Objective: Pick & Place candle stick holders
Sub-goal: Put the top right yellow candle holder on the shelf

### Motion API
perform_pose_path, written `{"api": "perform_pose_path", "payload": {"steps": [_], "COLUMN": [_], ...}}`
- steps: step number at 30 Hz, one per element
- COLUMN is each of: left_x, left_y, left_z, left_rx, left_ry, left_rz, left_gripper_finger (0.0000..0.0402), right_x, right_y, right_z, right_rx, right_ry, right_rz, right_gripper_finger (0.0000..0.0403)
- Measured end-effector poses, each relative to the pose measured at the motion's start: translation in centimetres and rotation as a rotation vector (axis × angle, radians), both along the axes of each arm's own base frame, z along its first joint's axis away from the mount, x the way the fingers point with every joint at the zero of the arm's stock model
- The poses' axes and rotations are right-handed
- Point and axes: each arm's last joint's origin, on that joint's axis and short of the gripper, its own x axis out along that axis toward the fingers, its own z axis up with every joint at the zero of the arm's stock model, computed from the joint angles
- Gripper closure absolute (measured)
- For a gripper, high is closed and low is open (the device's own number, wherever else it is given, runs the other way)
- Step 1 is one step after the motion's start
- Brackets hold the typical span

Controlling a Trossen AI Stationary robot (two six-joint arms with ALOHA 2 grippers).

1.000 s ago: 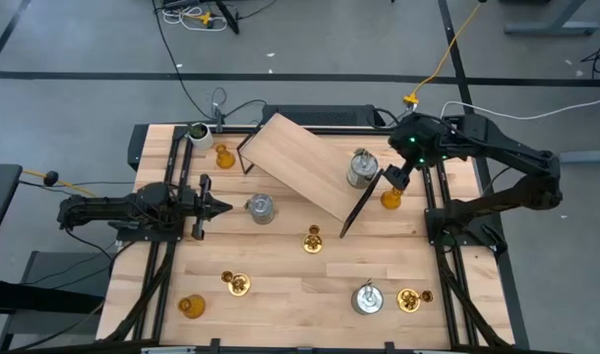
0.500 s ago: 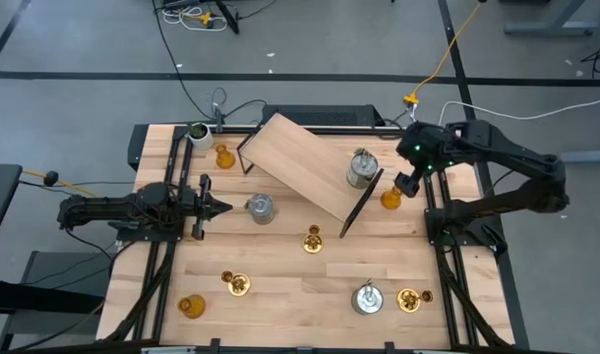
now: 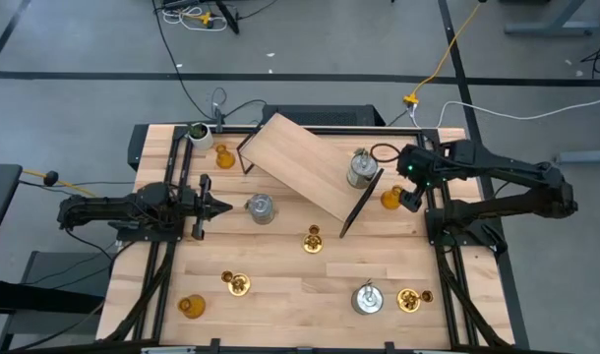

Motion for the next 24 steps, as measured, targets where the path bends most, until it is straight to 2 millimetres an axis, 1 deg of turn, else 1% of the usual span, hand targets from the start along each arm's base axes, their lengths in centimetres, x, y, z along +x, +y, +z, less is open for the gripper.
{"api": "perform_pose_path", "payload": {"steps": [7,17,24], "left_x": [0.0,0.0,0.0], "left_y": [0.0,0.0,0.0], "left_z": [0.0,0.0,0.0], "left_rx": [0.0,0.0,0.0], "left_ry": [0.0,0.0,0.0], "left_rz": [0.0,0.0,0.0], "left_gripper_finger": [0.039,0.039,0.039], "right_x": [-0.6,-0.7,-0.8], "right_y": [0.2,0.2,0.2], "right_z": [-2.5,-6.0,-7.6], "right_rx": [-0.008,-0.012,-0.008], "right_ry": [0.014,-0.019,-0.011], "right_rz": [0.053,0.027,0.01], "right_gripper_finger": [0.0005,0.0005,0.0005]}}
